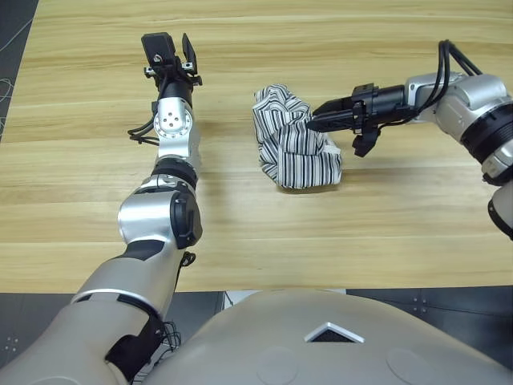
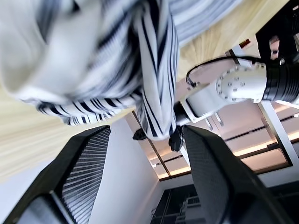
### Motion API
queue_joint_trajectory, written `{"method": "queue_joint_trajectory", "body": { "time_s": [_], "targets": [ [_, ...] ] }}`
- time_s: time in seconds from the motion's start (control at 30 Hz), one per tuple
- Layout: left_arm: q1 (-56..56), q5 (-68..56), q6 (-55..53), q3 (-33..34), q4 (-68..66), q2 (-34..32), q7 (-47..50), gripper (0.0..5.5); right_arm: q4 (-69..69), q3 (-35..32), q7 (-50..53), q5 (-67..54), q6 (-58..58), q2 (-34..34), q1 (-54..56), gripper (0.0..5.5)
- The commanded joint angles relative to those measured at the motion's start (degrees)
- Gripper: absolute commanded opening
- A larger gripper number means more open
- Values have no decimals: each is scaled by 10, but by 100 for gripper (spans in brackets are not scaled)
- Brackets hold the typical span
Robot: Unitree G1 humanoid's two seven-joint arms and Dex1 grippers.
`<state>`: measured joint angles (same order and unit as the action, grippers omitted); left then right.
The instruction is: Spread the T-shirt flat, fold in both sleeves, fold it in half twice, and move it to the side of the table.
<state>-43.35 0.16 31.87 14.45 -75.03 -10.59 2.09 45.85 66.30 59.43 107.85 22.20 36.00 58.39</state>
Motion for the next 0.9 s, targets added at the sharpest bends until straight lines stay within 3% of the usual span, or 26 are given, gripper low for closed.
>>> {"method": "queue_joint_trajectory", "body": {
  "time_s": [0.03,0.37,0.9],
  "targets": [
    [0,-3,2,1,5,0,6,266,17,12,0,-15,-6,-13,22,289],
    [0,-3,2,0,5,1,6,266,62,49,-2,-38,-2,-54,29,289],
    [-1,-2,0,-1,4,3,6,270,76,72,3,-65,-4,-60,34,12]
  ]
}}
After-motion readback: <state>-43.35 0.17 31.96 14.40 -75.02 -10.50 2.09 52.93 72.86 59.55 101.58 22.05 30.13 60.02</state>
